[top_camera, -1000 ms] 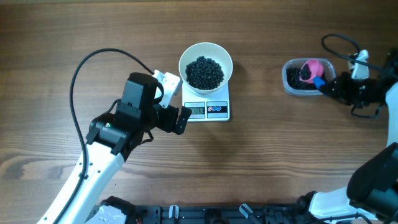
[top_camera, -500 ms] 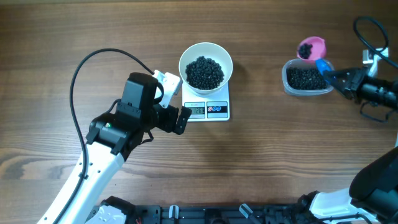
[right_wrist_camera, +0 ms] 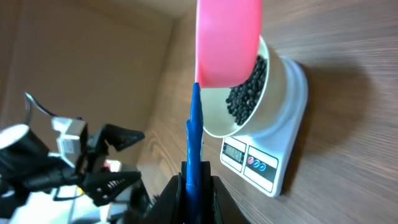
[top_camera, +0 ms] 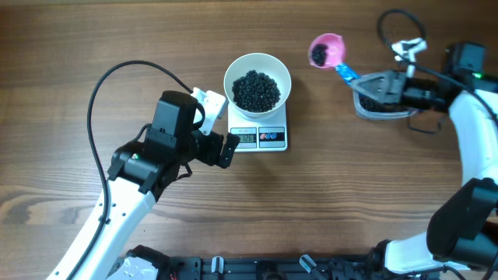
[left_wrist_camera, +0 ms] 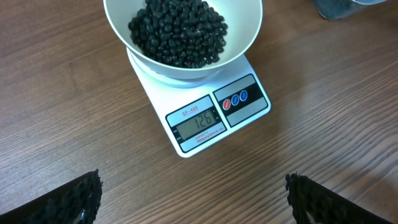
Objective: Scoop item into bowl and weigh 150g on scale
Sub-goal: 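Lift the filled scoop with the right gripper over the white bowl, then tilt the scoop with the right gripper to pour beans into the bowl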
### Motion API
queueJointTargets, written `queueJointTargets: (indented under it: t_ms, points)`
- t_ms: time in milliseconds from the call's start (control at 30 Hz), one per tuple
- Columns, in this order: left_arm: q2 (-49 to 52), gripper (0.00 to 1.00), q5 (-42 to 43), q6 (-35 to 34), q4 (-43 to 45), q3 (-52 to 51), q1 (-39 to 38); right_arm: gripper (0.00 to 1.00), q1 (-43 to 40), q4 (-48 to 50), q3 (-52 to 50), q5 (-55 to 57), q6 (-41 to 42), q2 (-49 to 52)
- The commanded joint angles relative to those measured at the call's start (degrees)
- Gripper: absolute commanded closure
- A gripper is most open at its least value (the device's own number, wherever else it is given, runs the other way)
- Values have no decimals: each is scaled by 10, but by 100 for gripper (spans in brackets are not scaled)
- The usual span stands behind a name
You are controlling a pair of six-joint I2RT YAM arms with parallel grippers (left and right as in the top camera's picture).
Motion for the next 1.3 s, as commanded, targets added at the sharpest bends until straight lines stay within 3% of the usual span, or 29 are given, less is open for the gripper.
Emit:
queueJointTargets:
  t_ms: [0, 167, 500, 633, 1267]
  points:
    - [2, 0, 9, 1, 0, -4, -3, 96, 50, 23, 2, 86, 21, -11]
    - [2, 0, 9, 1, 0, -4, -3, 96, 121, 54, 2, 197, 21, -11]
    - [2, 0, 9, 1, 0, -4, -3, 96, 210, 127, 2, 244, 14, -11]
    - [2, 0, 9, 1, 0, -4, -3, 96, 241, 133, 2, 294, -41, -11]
    - [2, 0, 9, 1, 0, -4, -3, 96, 293, 182, 2, 382, -62, -11]
